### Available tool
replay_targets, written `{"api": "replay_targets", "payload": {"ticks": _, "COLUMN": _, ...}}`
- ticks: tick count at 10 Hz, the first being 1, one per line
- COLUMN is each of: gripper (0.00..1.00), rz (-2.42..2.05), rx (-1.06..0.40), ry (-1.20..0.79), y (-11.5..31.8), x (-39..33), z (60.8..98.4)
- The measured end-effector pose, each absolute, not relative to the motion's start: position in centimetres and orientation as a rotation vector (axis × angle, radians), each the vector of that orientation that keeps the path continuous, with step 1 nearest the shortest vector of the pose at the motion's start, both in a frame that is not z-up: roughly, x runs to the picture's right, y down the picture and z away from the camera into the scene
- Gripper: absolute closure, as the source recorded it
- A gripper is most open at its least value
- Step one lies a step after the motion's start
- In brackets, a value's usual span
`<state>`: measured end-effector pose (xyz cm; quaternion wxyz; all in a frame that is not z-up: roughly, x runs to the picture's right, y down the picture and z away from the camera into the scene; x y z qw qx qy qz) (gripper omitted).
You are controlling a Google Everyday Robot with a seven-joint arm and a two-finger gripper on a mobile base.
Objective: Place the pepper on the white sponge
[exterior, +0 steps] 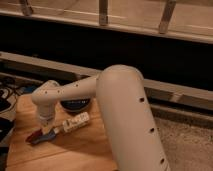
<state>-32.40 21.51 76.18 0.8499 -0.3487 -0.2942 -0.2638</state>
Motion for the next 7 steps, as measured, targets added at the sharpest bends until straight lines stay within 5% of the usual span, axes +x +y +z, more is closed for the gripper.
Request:
{"api": "replay_targets", "payload": {"ticks": 5, "gripper": 0.23, "rz": -0.557, "rx": -0.732, "ry": -0.622, "y": 21.96, "x": -32.35, "z": 76.03}}
{"api": "replay_targets", "payload": {"ticks": 7, "gripper": 0.33, "rz": -0.552, "rx": -0.731, "ry": -0.619, "y": 22.19, "x": -31.61, "z": 76.11}}
